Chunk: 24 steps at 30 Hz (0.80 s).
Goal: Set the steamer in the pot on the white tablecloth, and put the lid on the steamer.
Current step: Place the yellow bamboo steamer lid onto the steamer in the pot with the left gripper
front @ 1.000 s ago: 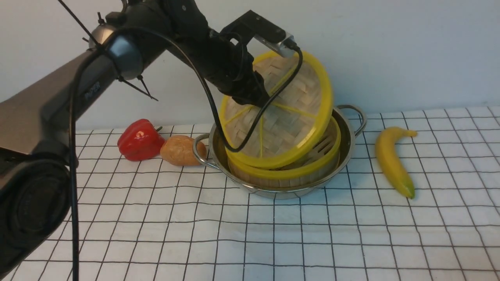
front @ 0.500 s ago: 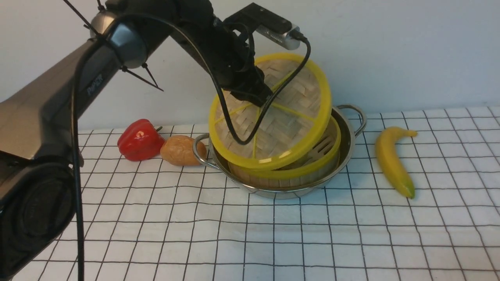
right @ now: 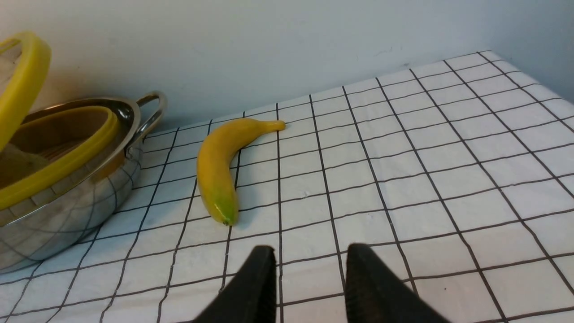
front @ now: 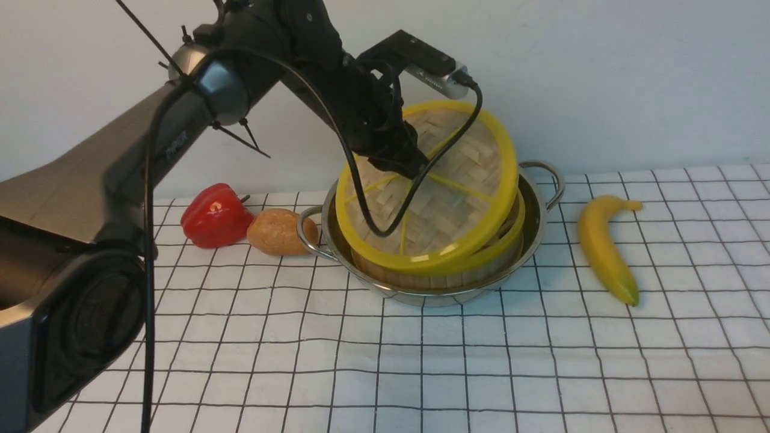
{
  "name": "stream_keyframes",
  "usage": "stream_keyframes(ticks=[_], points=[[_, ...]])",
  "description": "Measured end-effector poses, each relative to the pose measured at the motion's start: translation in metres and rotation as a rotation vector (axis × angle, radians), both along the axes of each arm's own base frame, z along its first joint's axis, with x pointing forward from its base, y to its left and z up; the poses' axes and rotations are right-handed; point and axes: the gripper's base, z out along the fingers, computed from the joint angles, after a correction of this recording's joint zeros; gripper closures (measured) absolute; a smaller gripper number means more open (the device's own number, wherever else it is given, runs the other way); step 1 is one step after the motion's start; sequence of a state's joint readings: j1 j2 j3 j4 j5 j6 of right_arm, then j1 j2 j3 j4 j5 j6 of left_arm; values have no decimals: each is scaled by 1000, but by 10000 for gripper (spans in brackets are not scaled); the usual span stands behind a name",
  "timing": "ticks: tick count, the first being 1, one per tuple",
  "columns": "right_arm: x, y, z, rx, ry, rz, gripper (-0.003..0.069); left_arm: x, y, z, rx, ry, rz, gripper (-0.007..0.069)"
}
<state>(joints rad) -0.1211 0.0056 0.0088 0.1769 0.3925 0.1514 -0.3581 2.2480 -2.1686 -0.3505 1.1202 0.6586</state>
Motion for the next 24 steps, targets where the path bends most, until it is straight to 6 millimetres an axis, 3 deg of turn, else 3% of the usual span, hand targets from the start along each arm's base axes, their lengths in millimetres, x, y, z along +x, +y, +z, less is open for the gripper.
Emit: stream_keyframes(ticks=[9,24], points=[[0,0,0,1,0,0,419,10,-8,-32,-24,20,-43,508],[0,0,0,1,0,0,419,21,-18,-45,-85,-70,-72,499]])
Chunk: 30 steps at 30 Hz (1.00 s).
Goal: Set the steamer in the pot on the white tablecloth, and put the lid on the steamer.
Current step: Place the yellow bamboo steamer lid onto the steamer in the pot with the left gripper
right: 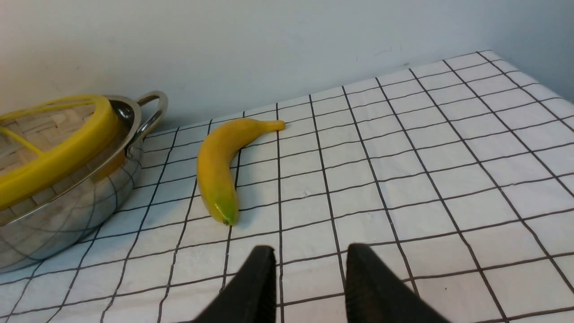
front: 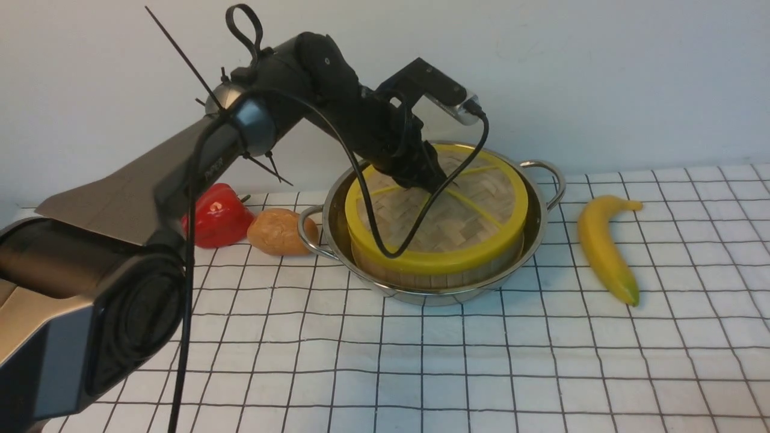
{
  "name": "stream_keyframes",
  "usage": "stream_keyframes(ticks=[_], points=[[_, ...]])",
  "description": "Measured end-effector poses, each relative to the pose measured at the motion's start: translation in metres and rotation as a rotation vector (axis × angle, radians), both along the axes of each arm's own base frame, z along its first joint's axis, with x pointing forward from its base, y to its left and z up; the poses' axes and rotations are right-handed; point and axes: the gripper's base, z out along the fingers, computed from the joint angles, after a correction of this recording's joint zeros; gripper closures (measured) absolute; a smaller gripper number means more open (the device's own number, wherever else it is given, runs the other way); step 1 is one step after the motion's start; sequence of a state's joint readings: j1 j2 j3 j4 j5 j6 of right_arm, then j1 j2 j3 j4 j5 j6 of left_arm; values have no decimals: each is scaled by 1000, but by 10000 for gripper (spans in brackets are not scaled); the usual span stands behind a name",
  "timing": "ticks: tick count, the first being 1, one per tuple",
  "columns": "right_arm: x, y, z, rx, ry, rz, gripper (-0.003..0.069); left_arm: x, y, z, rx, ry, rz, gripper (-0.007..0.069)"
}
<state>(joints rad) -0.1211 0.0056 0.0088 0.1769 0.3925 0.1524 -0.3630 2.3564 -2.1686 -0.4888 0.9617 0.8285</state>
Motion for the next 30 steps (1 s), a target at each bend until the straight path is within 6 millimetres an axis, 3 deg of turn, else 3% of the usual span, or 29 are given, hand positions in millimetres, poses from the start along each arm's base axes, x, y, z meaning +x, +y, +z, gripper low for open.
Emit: stream_keyframes(ticks=[8,30], points=[[0,0,0,0,0,0,419,1,-1,-2,-1,4,26,476],[0,0,0,0,0,0,419,2,-1,1,1,35,139,501]])
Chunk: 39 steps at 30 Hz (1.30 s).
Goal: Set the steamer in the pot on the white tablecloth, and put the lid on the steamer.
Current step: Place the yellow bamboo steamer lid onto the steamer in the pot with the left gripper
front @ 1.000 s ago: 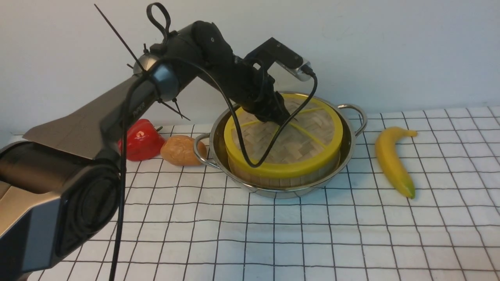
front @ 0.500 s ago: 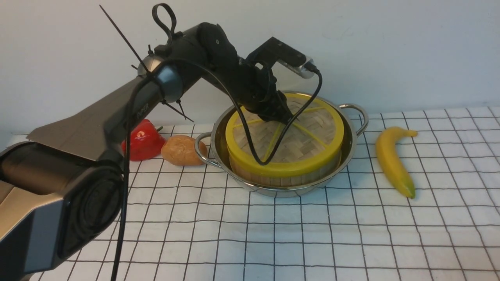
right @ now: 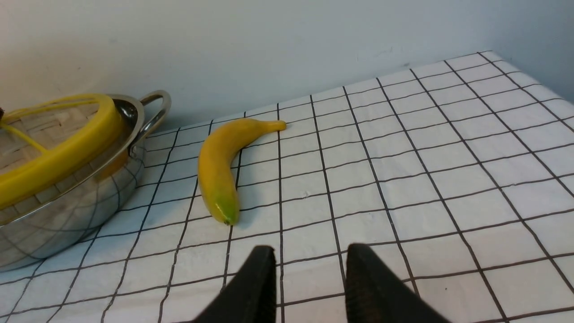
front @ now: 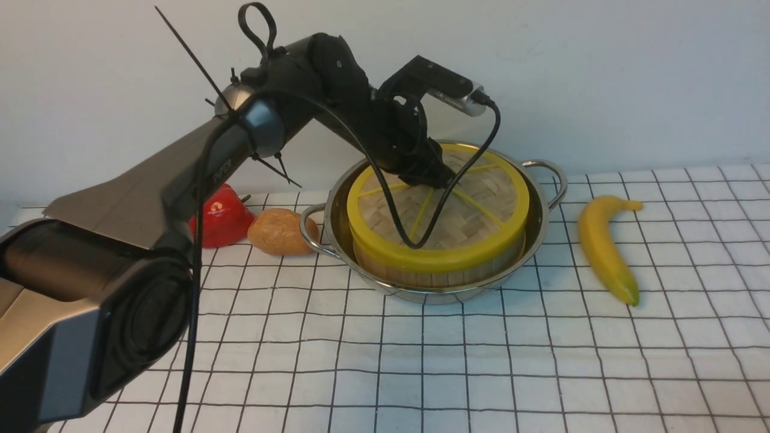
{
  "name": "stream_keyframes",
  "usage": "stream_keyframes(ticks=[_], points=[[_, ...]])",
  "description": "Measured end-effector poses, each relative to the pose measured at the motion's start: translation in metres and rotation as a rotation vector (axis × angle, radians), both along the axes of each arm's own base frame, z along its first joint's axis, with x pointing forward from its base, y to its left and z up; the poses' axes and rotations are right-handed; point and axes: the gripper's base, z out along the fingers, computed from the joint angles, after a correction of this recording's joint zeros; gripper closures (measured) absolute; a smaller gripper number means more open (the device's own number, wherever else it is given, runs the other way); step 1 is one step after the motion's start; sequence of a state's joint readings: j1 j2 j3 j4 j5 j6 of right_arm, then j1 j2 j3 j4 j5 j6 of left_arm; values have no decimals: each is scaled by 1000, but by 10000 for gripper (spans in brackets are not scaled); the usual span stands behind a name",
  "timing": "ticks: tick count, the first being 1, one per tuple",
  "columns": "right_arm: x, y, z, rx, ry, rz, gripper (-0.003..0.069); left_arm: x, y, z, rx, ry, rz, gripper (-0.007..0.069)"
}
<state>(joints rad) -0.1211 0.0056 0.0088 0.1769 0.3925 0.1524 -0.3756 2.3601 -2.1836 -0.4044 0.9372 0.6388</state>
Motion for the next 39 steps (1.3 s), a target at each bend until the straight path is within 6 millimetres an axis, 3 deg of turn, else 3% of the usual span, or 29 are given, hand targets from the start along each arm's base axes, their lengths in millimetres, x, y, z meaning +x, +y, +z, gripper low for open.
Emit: stream_keyframes(ticks=[39], points=[[0,0,0,0,0,0,419,5,3,-4,-34,53,44,488]])
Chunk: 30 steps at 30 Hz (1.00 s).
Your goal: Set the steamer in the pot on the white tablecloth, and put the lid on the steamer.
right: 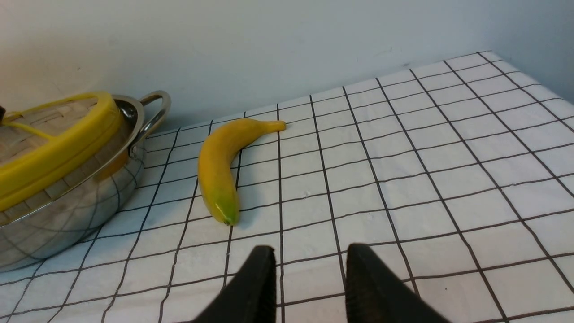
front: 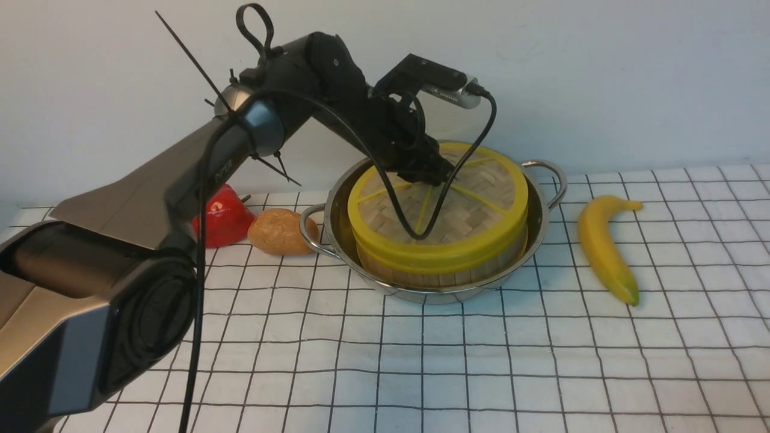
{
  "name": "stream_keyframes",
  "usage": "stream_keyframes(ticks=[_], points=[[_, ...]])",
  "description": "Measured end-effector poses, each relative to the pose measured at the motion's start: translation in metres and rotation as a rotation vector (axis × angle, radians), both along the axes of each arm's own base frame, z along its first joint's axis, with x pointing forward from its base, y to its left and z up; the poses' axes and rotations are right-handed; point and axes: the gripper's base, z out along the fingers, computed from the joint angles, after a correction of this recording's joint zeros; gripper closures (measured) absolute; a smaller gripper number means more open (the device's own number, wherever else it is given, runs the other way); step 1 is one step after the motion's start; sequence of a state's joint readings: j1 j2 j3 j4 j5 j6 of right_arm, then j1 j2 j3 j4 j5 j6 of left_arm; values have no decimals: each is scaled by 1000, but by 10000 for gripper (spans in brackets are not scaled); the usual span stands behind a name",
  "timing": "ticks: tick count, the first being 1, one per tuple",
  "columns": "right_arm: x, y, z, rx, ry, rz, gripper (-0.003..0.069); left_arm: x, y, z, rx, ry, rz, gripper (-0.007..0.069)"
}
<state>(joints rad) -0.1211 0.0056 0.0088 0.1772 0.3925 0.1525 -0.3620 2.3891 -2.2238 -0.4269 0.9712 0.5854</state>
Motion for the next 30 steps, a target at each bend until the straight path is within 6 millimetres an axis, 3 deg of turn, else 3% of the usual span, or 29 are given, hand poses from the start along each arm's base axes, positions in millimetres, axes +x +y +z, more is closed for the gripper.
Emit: stream_keyframes(ticks=[3,4,6,7,8,12,16,18,19,20,23,25,26,30], points=[[0,0,0,0,0,0,419,0,1,0,0,9,-2,435],[0,0,0,0,0,0,419,-1,2,0,3,22,-2,375],[0,0,0,0,0,0,419,-1,4,-1,5,30,0,326],[0,0,0,0,0,0,419,-2,4,-2,10,47,-1,258],[0,0,0,0,0,0,419,-3,4,-2,10,48,-1,249],[0,0,0,0,0,0,419,-7,5,4,22,73,-18,89],[0,0,0,0,0,0,419,-13,8,23,30,54,-28,33],[0,0,0,0,0,0,419,-21,12,65,1,-19,-10,25],[0,0,0,0,0,0,419,-23,13,73,-5,-32,-8,25],[0,0,0,0,0,0,419,-34,17,106,-41,-86,11,32],[0,0,0,0,0,0,419,-55,24,158,-102,-170,30,61],[0,0,0,0,0,0,419,-62,26,171,-117,-194,34,73],[0,0,0,0,0,0,419,-71,29,188,-134,-230,36,95],[0,0,0,0,0,0,419,-81,34,209,-160,-290,44,135]])
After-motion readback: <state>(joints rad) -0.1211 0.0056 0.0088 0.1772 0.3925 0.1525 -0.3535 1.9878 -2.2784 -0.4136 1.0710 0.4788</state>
